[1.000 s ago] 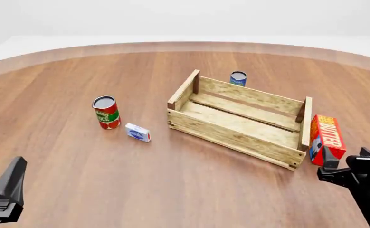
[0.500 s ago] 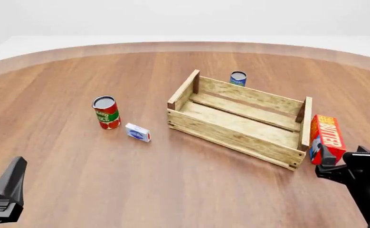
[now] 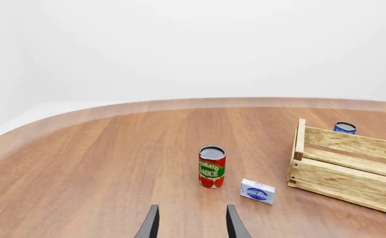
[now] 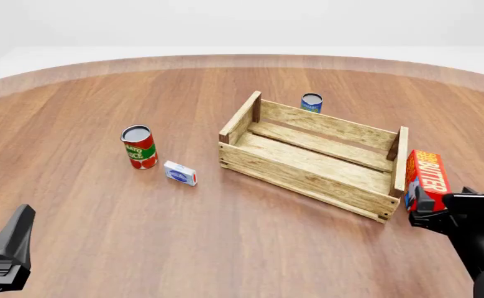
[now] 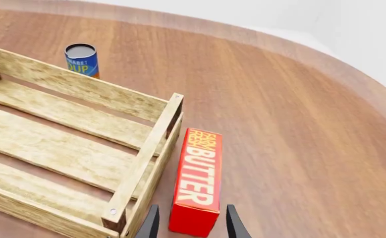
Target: Pick up the butter and put it in the tray.
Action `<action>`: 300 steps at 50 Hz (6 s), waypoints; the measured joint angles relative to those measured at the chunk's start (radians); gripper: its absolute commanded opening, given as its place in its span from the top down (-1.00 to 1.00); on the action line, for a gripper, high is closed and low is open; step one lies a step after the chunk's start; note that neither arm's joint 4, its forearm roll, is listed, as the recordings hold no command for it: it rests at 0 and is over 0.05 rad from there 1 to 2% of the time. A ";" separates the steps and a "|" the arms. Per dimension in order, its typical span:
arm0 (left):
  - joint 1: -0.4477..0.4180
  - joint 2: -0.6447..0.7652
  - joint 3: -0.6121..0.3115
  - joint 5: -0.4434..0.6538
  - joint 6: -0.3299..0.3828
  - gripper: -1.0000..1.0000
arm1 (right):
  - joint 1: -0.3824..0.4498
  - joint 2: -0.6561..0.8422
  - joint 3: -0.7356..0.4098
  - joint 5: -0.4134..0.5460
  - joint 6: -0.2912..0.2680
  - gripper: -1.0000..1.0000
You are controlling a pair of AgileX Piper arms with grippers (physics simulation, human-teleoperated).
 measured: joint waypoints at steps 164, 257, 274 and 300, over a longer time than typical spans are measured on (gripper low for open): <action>0.000 0.000 0.000 0.000 0.000 -1.00 | -0.029 0.007 -0.051 0.064 0.021 1.00; 0.000 0.000 0.000 0.000 0.000 -1.00 | 0.160 -0.860 -0.204 0.884 0.012 1.00; 0.000 0.000 0.000 0.000 0.000 -1.00 | 0.227 -0.795 -0.233 0.859 -0.003 1.00; 0.000 0.000 0.000 0.000 0.000 -1.00 | 0.334 -0.667 -0.277 0.798 -0.015 1.00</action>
